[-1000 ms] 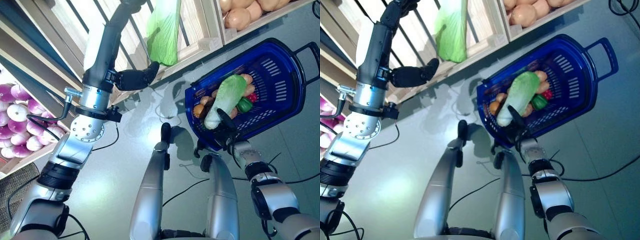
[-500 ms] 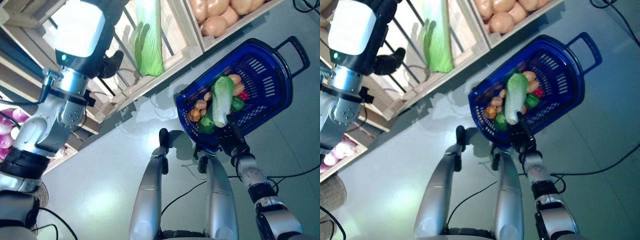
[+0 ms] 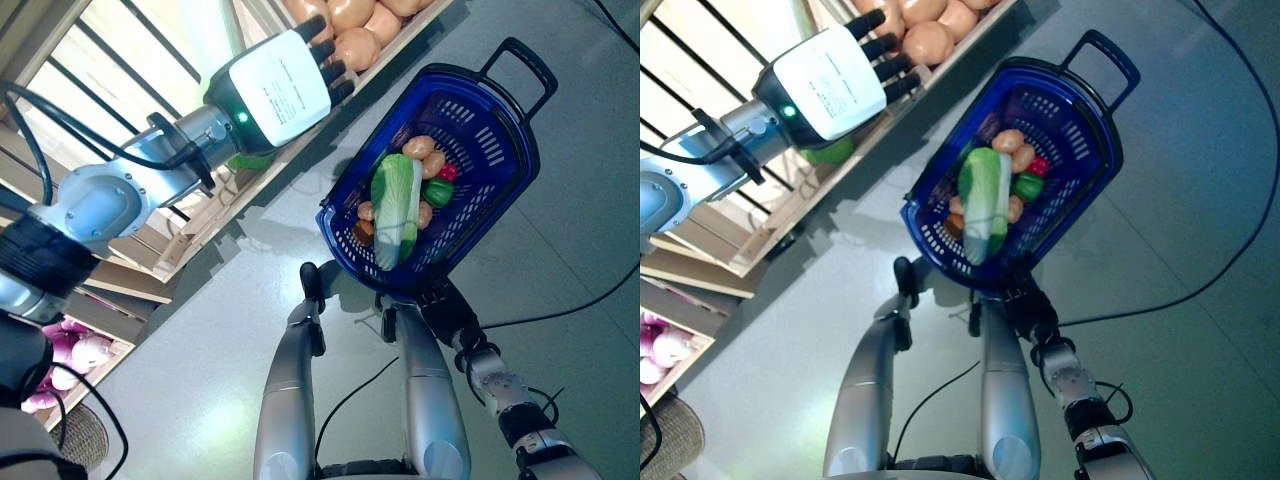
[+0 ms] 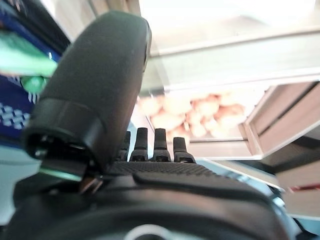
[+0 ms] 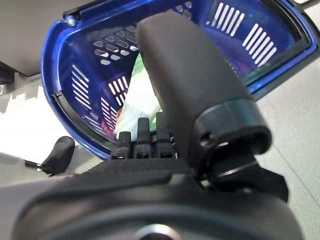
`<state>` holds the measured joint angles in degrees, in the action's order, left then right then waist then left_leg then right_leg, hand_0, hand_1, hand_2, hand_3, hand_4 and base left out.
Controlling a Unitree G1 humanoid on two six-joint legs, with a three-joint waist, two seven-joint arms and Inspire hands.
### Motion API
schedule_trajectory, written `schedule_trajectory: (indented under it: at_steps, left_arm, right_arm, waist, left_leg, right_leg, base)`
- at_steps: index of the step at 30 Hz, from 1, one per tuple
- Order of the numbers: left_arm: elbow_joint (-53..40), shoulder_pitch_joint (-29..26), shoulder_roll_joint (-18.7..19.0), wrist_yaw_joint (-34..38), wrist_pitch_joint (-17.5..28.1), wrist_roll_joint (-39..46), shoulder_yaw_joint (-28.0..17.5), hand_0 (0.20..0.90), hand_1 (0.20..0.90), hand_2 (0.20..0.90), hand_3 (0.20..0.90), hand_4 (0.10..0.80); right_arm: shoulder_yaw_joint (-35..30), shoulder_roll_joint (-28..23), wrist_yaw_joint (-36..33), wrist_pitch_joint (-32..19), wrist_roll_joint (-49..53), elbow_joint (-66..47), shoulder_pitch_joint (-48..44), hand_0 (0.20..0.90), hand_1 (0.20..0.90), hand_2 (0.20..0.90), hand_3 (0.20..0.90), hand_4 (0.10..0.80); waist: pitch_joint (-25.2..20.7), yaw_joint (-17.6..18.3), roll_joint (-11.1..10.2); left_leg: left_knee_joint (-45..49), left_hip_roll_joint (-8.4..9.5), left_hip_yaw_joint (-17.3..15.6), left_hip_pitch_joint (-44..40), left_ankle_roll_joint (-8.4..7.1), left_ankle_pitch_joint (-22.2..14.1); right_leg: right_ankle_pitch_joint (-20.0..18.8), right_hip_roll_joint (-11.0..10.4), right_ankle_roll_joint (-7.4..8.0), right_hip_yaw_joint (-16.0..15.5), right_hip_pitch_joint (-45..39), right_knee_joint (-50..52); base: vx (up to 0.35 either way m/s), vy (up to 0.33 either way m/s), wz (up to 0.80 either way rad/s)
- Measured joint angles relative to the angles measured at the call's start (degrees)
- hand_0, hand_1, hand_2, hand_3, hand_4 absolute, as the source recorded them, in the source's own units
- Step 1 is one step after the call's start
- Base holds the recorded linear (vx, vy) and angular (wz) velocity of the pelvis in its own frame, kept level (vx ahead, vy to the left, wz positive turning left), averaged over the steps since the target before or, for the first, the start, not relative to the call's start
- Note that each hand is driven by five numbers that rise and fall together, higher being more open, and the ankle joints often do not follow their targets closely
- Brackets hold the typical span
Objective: Put vegetables into the basket
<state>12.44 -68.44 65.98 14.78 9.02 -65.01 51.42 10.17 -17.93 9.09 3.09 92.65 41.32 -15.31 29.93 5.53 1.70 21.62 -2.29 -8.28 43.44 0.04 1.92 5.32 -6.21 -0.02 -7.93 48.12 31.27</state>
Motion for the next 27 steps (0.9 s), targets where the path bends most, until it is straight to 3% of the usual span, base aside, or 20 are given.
schedule_trajectory:
  at_steps: [6, 12, 22, 27]
  left_arm:
    - [4.51, -0.16, 0.11, -0.38, 0.14, 0.11, 3.79, 0.9, 0.9, 0.9, 0.9, 0.8]
    - [6.29, 0.47, 0.83, 1.7, -0.16, 0.61, 3.84, 0.9, 0.9, 0.9, 0.9, 0.8]
    - [1.63, 7.72, 2.15, 6.02, -1.24, -1.25, -7.68, 0.9, 0.9, 0.9, 0.9, 0.8]
    - [0.28, 9.51, 2.48, 3.45, -1.23, -2.93, -8.99, 0.9, 0.9, 0.9, 0.9, 0.8]
  right_arm:
    - [-0.08, -0.1, 0.54, -0.56, -0.02, 0.97, 0.12, 0.9, 0.9, 0.9, 0.9, 0.8]
    - [-0.1, -0.25, 0.62, -1.04, -0.04, 0.96, 0.43, 0.9, 0.9, 0.9, 0.9, 0.8]
    - [-0.18, -0.41, 0.54, -2.52, -0.11, -1.24, 2.31, 0.9, 0.9, 0.9, 0.9, 0.8]
    - [-0.16, -0.45, 0.48, -2.84, -0.12, -2.42, 2.84, 0.9, 0.9, 0.9, 0.9, 0.8]
  waist:
    - [0.0, -0.2, 0.0]
    - [0.0, -0.48, 0.0]
    - [0.01, -1.67, 0.01]
    - [0.01, -1.87, 0.02]
  left_leg:
    - [-0.4, 0.22, -0.11, -0.35, -0.19, 0.05]
    - [-0.91, 0.23, -0.21, -0.29, -0.21, 0.1]
    - [-2.0, 0.33, 0.1, -0.22, -0.31, 0.52]
    - [-2.17, 0.3, 0.22, -0.15, -0.53, 0.64]
  right_leg:
    - [0.04, -0.31, 0.0, 0.08, -0.07, -0.11]
    - [0.06, -0.44, 0.0, 0.14, 0.2, -0.19]
    - [0.31, -0.37, -0.35, -0.26, 0.47, -0.26]
    - [0.54, -0.41, -0.54, -0.56, 0.62, -0.18]
  base:
    - [0.007, 0.021, 0.01]
    - [0.0, 0.0, 0.0]
    - [0.001, 0.0, 0.01]
    - [0.002, 0.006, 0.03]
